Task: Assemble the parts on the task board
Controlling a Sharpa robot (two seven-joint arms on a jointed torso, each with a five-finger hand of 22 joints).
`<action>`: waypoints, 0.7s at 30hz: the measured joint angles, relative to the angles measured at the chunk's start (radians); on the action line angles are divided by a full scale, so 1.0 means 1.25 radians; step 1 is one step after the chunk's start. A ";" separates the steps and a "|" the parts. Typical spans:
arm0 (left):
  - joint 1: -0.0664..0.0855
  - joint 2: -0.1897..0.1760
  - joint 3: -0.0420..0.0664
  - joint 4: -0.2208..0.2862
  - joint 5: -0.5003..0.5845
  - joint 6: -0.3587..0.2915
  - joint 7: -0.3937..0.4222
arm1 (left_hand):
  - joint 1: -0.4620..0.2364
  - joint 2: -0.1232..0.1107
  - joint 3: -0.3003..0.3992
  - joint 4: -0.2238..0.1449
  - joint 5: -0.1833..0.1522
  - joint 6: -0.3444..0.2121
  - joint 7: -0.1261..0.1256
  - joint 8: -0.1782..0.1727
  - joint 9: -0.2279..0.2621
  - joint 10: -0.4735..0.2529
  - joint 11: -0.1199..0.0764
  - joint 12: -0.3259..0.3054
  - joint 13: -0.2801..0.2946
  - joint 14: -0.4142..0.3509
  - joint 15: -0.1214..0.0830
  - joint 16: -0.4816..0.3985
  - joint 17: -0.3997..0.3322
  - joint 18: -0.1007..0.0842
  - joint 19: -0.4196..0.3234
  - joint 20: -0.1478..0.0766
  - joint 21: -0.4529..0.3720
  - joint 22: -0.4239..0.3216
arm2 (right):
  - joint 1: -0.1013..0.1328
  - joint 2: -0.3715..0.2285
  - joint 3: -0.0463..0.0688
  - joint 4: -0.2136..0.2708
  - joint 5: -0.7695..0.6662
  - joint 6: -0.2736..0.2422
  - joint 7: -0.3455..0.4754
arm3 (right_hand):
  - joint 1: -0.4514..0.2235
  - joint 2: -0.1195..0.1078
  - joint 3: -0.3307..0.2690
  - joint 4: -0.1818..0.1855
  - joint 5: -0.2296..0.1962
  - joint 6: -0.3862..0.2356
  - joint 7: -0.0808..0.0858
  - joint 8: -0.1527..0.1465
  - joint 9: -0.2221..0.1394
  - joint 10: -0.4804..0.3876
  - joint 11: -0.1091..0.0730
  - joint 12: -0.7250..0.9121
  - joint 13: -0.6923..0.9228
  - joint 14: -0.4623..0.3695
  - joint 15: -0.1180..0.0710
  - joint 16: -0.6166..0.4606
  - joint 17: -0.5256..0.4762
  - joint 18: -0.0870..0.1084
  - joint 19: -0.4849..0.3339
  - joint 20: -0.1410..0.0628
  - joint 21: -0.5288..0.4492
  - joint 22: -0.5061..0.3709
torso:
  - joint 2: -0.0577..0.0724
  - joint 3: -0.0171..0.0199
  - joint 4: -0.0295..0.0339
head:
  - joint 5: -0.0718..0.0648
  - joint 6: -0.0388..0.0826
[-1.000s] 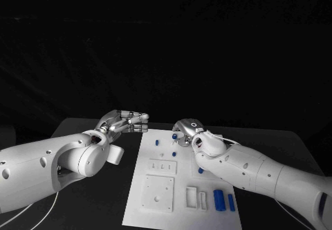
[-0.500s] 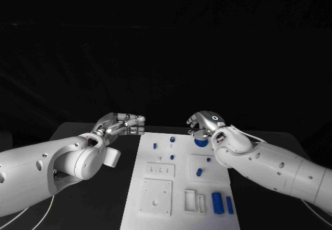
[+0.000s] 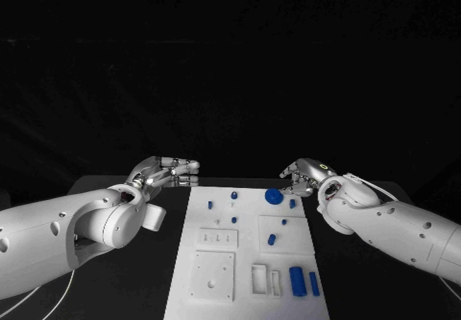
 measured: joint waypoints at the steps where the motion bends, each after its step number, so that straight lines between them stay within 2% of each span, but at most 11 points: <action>1: 0.000 0.000 0.000 -0.001 0.000 0.000 0.000 | 0.000 0.000 0.000 0.000 0.000 0.000 0.000 0.000 0.000 0.000 0.000 0.000 0.000 0.000 0.000 0.000 0.000 0.000 0.000 0.000 0.000 0.000 | -0.001 0.001 0.000 -0.005 0.004 0.007 0.002 | 0.000 0.000 -0.004 0.000 0.000 0.000 0.000 0.000 0.000 0.006 0.001 0.014 0.017 0.000 0.000 0.005 0.017 0.000 0.000 0.000 0.011 0.013 | 0.000 0.0001 0.0000 | -0.001 -0.001; 7: 0.000 0.001 0.000 -0.004 0.000 0.003 0.000 | 0.000 0.000 0.000 0.000 0.000 0.000 0.000 0.000 0.000 0.000 0.000 0.000 0.000 0.000 0.000 0.000 0.000 0.000 0.000 0.000 0.000 0.000 | -0.009 0.022 0.001 -0.041 0.013 0.035 0.007 | 0.005 0.005 -0.005 0.000 -0.001 0.001 -0.001 0.000 0.000 0.031 0.009 0.068 0.094 0.006 0.006 0.017 0.110 0.000 -0.002 0.002 0.053 0.086 | 0.000 0.0001 0.0009 | -0.002 -0.002; 13: 0.000 0.002 0.000 -0.007 0.000 0.006 0.000 | 0.000 0.000 0.000 0.000 0.000 0.000 0.000 0.000 0.000 0.000 0.000 0.000 0.000 0.000 0.000 0.000 0.000 0.000 0.000 0.000 0.000 0.000 | -0.016 0.044 0.001 -0.065 0.013 0.048 0.010 | 0.005 0.005 -0.015 0.005 -0.003 -0.016 0.007 0.000 0.000 0.035 0.007 0.078 0.108 0.009 0.009 0.022 0.133 0.000 0.000 0.006 0.055 0.110 | 0.002 0.0010 0.0043 | -0.002 -0.003; 15: 0.000 0.002 -0.001 -0.008 0.000 0.006 0.000 | 0.000 0.000 0.000 0.000 0.000 0.000 0.000 0.000 0.000 0.000 0.000 0.000 0.000 0.000 0.000 0.000 0.000 0.000 0.000 0.000 0.000 0.000 | -0.017 0.051 0.001 -0.073 0.012 0.049 0.011 | 0.005 0.005 -0.015 0.006 -0.003 -0.016 0.007 0.000 0.000 0.035 0.007 0.079 0.109 0.009 0.009 0.022 0.135 0.001 0.000 0.006 0.055 0.112 | 0.003 0.0014 0.0058 | -0.003 -0.004; 16: 0.000 0.002 -0.001 -0.008 0.000 0.007 0.000 | 0.000 0.000 0.000 0.000 0.000 0.000 0.000 0.000 0.000 0.000 0.000 0.000 0.000 0.000 0.000 0.000 0.000 0.000 0.000 0.000 0.000 0.000 | -0.017 0.054 0.001 -0.078 0.012 0.049 0.011 | 0.005 0.005 -0.015 0.006 -0.003 -0.016 0.007 0.000 0.000 0.035 0.007 0.082 0.110 0.009 0.009 0.024 0.137 0.008 0.000 0.007 0.055 0.115 | 0.004 0.0018 0.0064 | -0.003 -0.004; 21: 0.000 0.002 -0.001 -0.010 0.000 0.008 0.000 | 0.000 0.000 0.000 0.000 0.000 0.000 0.000 0.000 0.000 0.000 0.000 0.000 0.000 0.000 0.000 0.000 0.000 0.000 0.000 0.000 0.000 0.000 | -0.019 0.063 0.001 -0.095 0.010 0.048 0.012 | 0.005 0.005 -0.018 0.008 -0.003 -0.016 0.007 0.000 0.000 0.038 0.010 0.087 0.114 0.009 0.009 0.025 0.141 0.009 0.000 0.006 0.055 0.121 | 0.006 0.0038 0.0084 | -0.004 -0.004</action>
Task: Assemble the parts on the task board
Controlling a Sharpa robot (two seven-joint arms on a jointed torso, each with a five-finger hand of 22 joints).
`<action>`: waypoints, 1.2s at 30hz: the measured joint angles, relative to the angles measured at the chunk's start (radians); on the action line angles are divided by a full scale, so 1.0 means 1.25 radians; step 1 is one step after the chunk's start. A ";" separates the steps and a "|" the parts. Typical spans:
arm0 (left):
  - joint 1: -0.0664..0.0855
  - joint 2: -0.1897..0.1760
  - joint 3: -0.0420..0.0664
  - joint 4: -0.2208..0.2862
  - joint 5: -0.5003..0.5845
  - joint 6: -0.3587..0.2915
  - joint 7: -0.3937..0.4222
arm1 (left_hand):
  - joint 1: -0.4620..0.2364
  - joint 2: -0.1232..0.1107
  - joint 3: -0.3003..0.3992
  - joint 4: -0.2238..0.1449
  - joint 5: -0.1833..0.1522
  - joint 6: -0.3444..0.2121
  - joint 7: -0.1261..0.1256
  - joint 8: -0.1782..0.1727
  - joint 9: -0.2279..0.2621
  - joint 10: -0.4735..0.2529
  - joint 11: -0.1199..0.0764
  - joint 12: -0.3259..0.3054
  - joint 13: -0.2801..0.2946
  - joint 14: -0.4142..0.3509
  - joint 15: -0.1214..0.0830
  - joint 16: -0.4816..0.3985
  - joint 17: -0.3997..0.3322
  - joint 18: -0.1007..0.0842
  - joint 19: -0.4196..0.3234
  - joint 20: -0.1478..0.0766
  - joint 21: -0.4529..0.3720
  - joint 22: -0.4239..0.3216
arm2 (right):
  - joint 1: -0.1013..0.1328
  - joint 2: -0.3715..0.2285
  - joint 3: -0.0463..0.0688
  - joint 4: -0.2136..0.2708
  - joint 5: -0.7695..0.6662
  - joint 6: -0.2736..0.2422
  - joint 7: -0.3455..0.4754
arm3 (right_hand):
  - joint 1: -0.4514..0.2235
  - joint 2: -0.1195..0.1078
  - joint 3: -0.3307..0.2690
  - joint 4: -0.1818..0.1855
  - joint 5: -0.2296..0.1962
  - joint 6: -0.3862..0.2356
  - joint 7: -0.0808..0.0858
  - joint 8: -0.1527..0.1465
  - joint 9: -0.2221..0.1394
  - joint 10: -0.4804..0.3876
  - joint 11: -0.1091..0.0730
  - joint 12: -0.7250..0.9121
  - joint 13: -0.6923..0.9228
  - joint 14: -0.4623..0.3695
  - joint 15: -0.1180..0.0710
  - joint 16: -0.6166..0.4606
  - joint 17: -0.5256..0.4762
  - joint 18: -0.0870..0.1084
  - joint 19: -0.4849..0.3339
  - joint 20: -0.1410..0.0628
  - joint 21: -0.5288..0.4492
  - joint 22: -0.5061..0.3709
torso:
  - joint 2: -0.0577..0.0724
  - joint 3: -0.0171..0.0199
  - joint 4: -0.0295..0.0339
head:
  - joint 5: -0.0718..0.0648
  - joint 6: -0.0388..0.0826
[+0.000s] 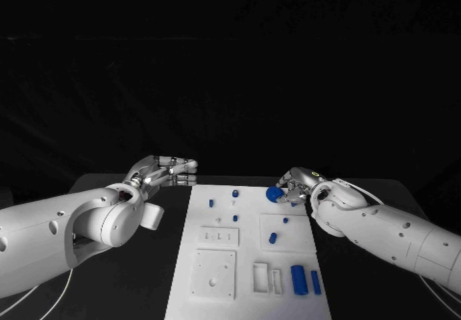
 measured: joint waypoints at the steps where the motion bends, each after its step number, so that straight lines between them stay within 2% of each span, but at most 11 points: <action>1: 0.000 0.000 0.000 0.000 0.000 0.000 0.000 | 0.000 0.000 0.000 0.000 0.000 0.000 0.000 0.000 0.000 0.000 0.000 0.000 0.000 0.000 0.000 0.000 0.000 0.000 0.000 0.000 0.000 0.000 | 0.000 0.001 0.000 -0.002 0.000 -0.001 0.000 | 0.000 0.000 0.000 0.000 0.000 0.000 0.000 0.000 0.000 0.000 0.000 0.000 0.000 0.000 0.000 0.000 0.001 0.000 0.000 0.000 0.000 0.001 | 0.000 0.0001 0.0002 | 0.000 0.000; 9: 0.000 0.001 0.000 -0.002 0.000 0.002 0.000 | 0.000 0.000 0.000 0.000 0.000 0.000 0.000 0.000 0.000 0.000 0.000 0.000 0.000 0.000 0.000 0.000 0.000 0.000 0.000 0.000 0.000 0.000 | 0.000 0.010 0.001 -0.015 -0.002 -0.005 0.001 | 0.000 0.000 -0.004 0.004 0.000 0.000 0.000 0.000 0.000 0.003 0.003 0.000 0.001 0.000 0.000 0.003 0.003 0.000 0.000 0.000 0.000 0.007 | 0.001 0.0008 -0.0003 | 0.004 -0.002; 20: 0.000 0.002 0.000 -0.001 0.000 0.004 0.000 | 0.000 0.000 0.000 0.000 0.000 0.000 0.000 0.000 0.000 0.000 0.000 0.000 0.000 0.000 0.000 0.000 0.000 0.000 0.000 0.000 0.000 0.000 | 0.001 0.017 0.001 -0.023 -0.001 -0.007 0.003 | -0.005 0.005 -0.005 0.019 0.000 0.002 0.002 0.000 0.000 0.002 0.003 0.000 0.000 0.003 0.003 0.003 0.005 -0.002 0.000 0.000 0.000 0.019 | 0.000 0.0005 0.0012 | 0.003 -0.008; 28: 0.000 0.001 0.000 -0.001 0.000 0.005 -0.001 | 0.000 0.000 0.000 0.000 0.000 0.000 0.000 0.000 0.000 0.000 0.000 0.000 0.000 0.000 0.000 0.000 0.000 0.000 0.000 0.000 0.000 0.000 | 0.000 0.015 0.001 -0.017 0.015 -0.005 0.003 | -0.005 0.005 -0.028 0.042 0.022 0.003 0.002 0.000 0.000 0.002 0.003 0.004 0.003 0.003 0.003 0.008 0.013 -0.002 -0.002 0.002 -0.002 0.038 | 0.000 0.0002 0.0001 | 0.004 -0.009; 36: 0.000 0.002 0.000 -0.002 0.000 0.007 -0.001 | 0.000 0.000 0.000 0.000 0.000 0.000 0.000 0.000 0.000 0.000 0.000 0.000 0.000 0.000 0.000 0.000 0.000 0.000 0.000 0.000 0.000 0.000 | 0.000 0.014 0.001 -0.018 0.032 -0.004 0.004 | -0.005 0.005 -0.030 0.043 0.026 0.003 0.001 0.000 0.000 0.002 0.003 0.004 0.004 0.003 0.003 0.011 0.016 -0.002 -0.003 0.003 -0.005 0.046 | 0.000 0.0004 0.0003 | 0.002 -0.010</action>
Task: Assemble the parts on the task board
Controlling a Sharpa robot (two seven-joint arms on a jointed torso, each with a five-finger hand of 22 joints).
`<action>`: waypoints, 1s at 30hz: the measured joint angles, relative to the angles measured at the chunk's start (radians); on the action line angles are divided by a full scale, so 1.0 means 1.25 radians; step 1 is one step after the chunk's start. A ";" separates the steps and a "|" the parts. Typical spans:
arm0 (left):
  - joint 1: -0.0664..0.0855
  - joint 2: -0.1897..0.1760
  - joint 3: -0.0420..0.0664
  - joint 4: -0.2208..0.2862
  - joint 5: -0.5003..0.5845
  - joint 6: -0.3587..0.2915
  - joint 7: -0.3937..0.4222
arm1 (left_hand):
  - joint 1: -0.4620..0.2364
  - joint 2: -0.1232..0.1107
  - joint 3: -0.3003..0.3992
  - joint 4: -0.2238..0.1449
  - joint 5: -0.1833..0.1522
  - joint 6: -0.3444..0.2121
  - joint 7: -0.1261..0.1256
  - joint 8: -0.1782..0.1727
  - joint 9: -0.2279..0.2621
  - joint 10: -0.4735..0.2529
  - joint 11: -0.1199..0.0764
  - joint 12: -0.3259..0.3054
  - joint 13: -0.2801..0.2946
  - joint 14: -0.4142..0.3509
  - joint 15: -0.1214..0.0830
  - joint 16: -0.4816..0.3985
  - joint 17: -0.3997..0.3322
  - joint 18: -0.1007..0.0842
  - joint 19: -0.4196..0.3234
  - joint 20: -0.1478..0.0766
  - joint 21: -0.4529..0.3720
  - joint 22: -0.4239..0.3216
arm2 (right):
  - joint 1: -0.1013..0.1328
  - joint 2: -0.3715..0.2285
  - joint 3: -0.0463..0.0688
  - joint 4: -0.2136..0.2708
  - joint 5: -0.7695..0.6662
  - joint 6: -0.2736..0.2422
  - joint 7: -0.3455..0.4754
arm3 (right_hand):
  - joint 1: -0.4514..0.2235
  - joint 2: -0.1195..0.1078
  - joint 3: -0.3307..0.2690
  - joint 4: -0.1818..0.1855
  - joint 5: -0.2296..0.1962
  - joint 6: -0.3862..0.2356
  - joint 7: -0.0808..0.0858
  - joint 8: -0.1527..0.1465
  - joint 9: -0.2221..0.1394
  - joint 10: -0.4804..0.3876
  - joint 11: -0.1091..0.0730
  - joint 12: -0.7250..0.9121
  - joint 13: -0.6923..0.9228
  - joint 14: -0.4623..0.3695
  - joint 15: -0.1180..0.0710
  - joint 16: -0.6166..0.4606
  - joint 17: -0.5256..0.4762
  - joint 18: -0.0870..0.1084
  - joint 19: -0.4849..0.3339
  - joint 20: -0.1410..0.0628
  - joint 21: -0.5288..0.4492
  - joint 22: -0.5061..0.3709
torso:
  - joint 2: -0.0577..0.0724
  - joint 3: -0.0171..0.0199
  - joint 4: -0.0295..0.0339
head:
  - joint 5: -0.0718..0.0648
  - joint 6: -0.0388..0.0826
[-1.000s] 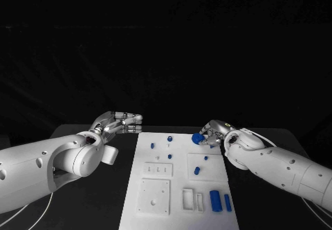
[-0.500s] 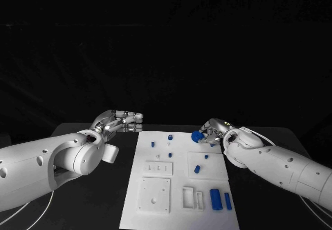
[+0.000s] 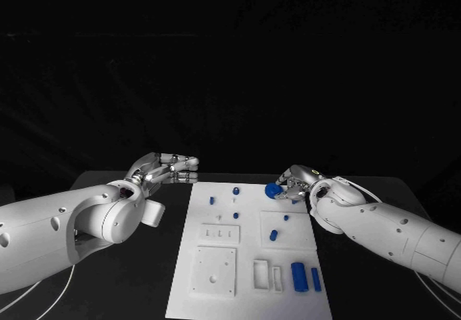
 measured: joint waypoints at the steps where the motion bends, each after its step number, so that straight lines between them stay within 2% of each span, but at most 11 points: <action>1: 0.000 0.000 0.000 0.000 0.000 0.000 0.000 | 0.000 0.000 0.000 0.000 0.000 0.000 0.000 0.000 0.000 0.000 0.000 0.000 0.000 0.000 0.000 0.000 0.000 0.000 0.000 0.000 0.000 0.000 | 0.000 0.000 0.000 0.000 0.002 0.000 0.000 | 0.000 0.000 0.000 0.000 0.002 0.001 -0.001 0.000 0.000 0.000 0.000 0.000 0.001 0.000 0.000 0.000 0.000 0.000 0.000 0.000 0.000 0.002 | 0.000 0.0000 0.0002 | 0.000 0.001; 7: 0.000 0.003 0.000 -0.003 0.000 0.001 0.000 | 0.000 0.000 0.000 0.000 0.000 0.000 0.000 0.000 0.000 0.000 0.000 0.000 0.000 0.000 0.000 0.000 0.000 0.000 0.000 0.000 0.000 0.000 | 0.000 0.001 0.002 0.000 0.008 0.000 0.000 | -0.005 0.005 -0.005 0.005 0.018 0.001 -0.001 0.000 0.000 0.000 0.000 0.000 0.001 0.000 0.000 0.000 0.001 0.000 0.000 0.000 0.000 0.007 | 0.001 -0.0003 -0.0003 | -0.003 0.001; 19: 0.000 0.002 0.000 -0.003 0.000 0.002 0.000 | 0.000 0.000 0.000 0.000 0.000 0.000 0.000 0.000 0.000 0.000 0.000 0.000 0.000 0.000 0.000 0.000 0.000 0.000 0.000 0.000 0.000 0.000 | 0.000 0.004 0.012 0.000 0.013 -0.004 -0.002 | -0.008 0.008 -0.014 0.014 0.018 0.001 -0.001 0.000 0.000 0.000 0.000 0.000 0.001 0.000 0.000 0.000 0.003 0.000 0.000 0.000 0.000 0.013 | 0.000 0.0002 0.0002 | -0.002 -0.002; 30: 0.000 0.002 0.000 -0.003 0.000 0.002 0.000 | 0.000 0.000 0.000 0.000 0.000 0.000 0.000 0.000 0.000 0.000 0.000 0.000 0.000 0.000 0.000 0.000 0.000 0.000 0.000 0.000 0.000 0.000 | 0.000 0.007 0.014 -0.004 0.014 -0.004 -0.003 | -0.008 0.008 -0.018 0.018 0.018 0.002 -0.002 0.000 0.000 0.000 0.000 0.000 0.001 0.000 0.000 0.003 0.003 0.000 0.000 0.000 0.000 0.016 | 0.000 0.0002 0.0005 | -0.001 -0.001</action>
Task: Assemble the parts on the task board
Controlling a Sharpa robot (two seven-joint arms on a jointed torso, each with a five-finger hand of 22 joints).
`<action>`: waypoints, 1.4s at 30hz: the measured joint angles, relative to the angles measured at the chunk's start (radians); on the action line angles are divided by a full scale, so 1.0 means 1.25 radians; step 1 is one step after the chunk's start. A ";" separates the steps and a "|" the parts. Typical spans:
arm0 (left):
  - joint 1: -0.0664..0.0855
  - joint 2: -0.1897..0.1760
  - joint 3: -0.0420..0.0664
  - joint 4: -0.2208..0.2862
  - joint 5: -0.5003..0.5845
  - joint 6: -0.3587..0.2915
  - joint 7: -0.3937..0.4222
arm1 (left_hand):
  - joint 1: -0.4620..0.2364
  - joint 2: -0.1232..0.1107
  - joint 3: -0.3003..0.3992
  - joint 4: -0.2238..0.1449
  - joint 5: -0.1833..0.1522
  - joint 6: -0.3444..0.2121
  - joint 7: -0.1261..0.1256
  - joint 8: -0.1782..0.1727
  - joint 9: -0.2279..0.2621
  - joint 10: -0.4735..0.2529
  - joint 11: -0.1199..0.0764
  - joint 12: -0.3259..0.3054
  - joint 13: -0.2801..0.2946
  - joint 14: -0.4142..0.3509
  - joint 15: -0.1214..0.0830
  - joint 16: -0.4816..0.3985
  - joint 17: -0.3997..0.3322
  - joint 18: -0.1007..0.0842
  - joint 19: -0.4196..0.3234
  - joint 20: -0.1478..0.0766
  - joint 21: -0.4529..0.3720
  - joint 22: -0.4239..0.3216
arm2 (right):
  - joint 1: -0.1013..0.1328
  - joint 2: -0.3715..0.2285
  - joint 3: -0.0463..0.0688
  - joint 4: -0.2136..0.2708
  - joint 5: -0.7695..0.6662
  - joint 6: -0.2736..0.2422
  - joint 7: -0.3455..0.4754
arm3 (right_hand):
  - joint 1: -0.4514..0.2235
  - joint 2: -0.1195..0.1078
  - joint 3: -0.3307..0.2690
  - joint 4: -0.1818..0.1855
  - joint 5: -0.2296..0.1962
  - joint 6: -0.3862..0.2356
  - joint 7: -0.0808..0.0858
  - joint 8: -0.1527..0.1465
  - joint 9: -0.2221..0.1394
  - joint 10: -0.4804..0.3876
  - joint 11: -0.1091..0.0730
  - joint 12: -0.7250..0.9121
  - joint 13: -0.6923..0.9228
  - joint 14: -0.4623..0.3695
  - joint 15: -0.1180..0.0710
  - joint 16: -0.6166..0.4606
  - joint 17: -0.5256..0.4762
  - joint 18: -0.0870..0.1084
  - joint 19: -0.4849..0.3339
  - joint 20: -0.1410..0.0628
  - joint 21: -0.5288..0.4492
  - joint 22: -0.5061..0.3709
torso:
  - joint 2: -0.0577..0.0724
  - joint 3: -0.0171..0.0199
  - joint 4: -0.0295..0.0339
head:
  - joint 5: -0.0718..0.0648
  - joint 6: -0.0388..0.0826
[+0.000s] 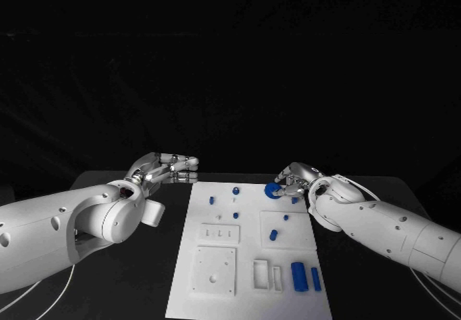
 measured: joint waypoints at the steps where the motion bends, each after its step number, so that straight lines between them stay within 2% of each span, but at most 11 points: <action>1: 0.000 0.000 0.000 0.000 0.000 0.000 0.000 | 0.000 0.000 0.000 0.000 0.000 0.000 0.000 0.000 0.000 0.000 0.000 0.000 0.000 0.000 0.000 0.000 0.000 0.000 0.000 0.000 0.000 0.000 | 0.000 0.001 0.000 -0.001 0.000 0.000 0.000 | 0.000 0.000 0.000 0.000 0.000 0.000 0.000 0.000 0.000 0.000 0.000 0.000 0.000 0.000 0.000 0.000 0.000 0.000 0.000 0.000 0.000 0.000 | 0.000 -0.0001 -0.0001 | 0.000 0.000; 8: 0.000 0.000 0.000 0.000 0.000 0.000 0.000 | 0.000 0.000 0.000 0.000 0.000 0.000 0.000 0.000 0.000 0.000 0.000 0.000 0.000 0.000 0.000 0.000 0.000 0.000 0.000 0.000 0.000 0.000 | 0.000 0.011 0.000 -0.011 0.000 0.003 -0.001 | 0.000 0.000 0.000 0.000 0.000 0.000 0.000 0.000 0.000 0.000 0.000 0.000 0.000 0.000 0.000 0.000 0.001 0.000 0.000 0.000 0.000 0.002 | 0.000 0.0011 -0.0005 | 0.001 0.000; 19: 0.000 0.000 0.000 0.000 0.000 0.000 -0.001 | 0.003 0.003 0.000 0.000 0.000 0.000 0.000 0.000 0.001 0.000 0.000 0.000 0.000 0.000 0.000 0.000 0.000 0.000 0.000 0.000 0.000 0.000 | 0.001 0.022 0.001 -0.023 -0.005 0.007 -0.002 | 0.000 0.000 0.007 0.002 0.000 0.005 0.001 0.000 0.000 0.000 0.000 0.000 0.002 0.000 0.000 0.000 0.002 0.000 0.000 0.000 0.000 0.006 | 0.001 0.0009 0.0002 | 0.001 -0.002; 27: 0.000 0.000 0.000 0.001 0.000 0.000 -0.002 | 0.003 0.003 0.000 0.000 0.000 0.000 0.000 0.000 0.001 0.000 0.000 0.000 0.000 0.000 0.000 0.000 0.000 0.000 0.000 0.000 0.000 0.000 | 0.002 0.025 0.002 -0.028 -0.012 0.014 -0.004 | 0.000 0.000 0.055 -0.022 -0.009 0.015 0.002 0.000 0.000 0.003 -0.003 0.005 0.007 0.000 0.000 0.003 0.006 0.000 0.000 0.000 0.000 0.016 | 0.001 0.0005 -0.0005 | 0.004 -0.005; 36: 0.000 0.002 -0.002 -0.003 -0.001 0.000 -0.003 | 0.003 0.003 0.000 0.000 0.000 0.000 0.000 0.000 0.000 0.000 0.000 0.000 0.000 0.000 0.000 0.000 0.000 0.000 0.000 0.000 0.000 0.000 | 0.002 0.022 0.001 -0.024 -0.022 0.022 -0.007 | -0.003 -0.003 0.086 -0.053 0.025 0.015 0.002 -0.002 -0.002 0.003 -0.003 0.006 0.007 0.000 0.000 0.006 0.009 0.000 0.000 0.000 0.000 0.021 | 0.001 0.0000 -0.0018 | 0.003 -0.007; 42: 0.000 0.002 -0.002 -0.005 -0.001 0.000 -0.003 | 0.003 0.003 0.000 0.000 0.000 0.000 0.000 0.000 0.000 0.000 0.000 0.000 0.000 0.000 0.000 0.000 0.000 0.000 0.000 0.000 0.000 0.000 | 0.002 0.019 0.002 -0.018 -0.031 0.025 -0.010 | -0.003 -0.003 0.087 -0.071 0.032 0.012 0.005 -0.002 -0.001 0.003 -0.003 0.006 0.009 0.000 0.000 0.006 0.011 0.000 0.000 0.000 0.001 0.021 | 0.001 0.0005 -0.0014 | 0.001 -0.009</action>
